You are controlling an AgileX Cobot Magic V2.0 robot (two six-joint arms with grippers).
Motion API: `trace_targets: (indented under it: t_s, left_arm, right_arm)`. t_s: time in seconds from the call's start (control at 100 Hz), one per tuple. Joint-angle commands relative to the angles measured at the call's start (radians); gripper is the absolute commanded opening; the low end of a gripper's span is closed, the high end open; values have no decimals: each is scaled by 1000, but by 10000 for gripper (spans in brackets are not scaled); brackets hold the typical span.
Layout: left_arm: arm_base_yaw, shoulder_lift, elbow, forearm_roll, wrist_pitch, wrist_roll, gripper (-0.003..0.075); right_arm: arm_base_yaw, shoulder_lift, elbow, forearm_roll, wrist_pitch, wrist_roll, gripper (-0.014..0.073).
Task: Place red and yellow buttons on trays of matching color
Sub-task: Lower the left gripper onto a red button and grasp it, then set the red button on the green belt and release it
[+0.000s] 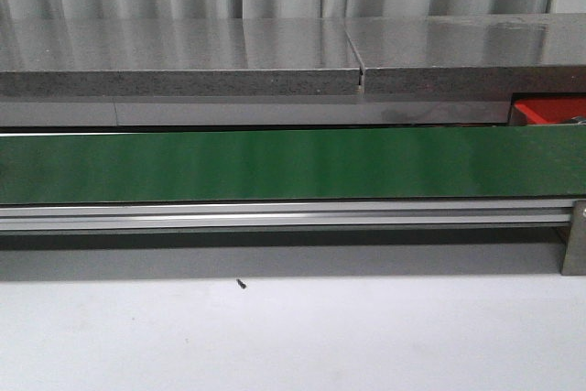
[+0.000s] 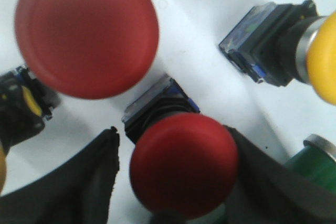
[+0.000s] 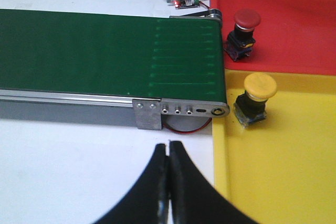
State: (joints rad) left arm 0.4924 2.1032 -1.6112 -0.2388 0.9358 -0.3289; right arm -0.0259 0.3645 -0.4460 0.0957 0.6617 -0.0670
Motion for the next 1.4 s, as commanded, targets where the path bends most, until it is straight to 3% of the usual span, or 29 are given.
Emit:
trace_targets:
  t_s: [0.0, 0.13, 0.79, 1.09, 1.39]
  left_arm:
    - [3, -60, -29, -19, -26, -7, 293]
    - [3, -62, -29, -19, -7, 24, 232]
    - [-14, -294, 6, 94, 73, 259, 231]
    - [-61, -453, 197, 105, -40, 284, 231]
    - [-147, -453, 205, 110, -47, 285, 231]
  right_arm:
    - [2, 5, -26, -5, -71, -5, -114]
    - [2, 5, -26, -5, -71, -5, -114]
    - [2, 5, -26, -5, -71, -5, -114]
    - [2, 5, -26, -5, -71, -5, -114]
    - [2, 5, -26, -5, -71, -5, -114]
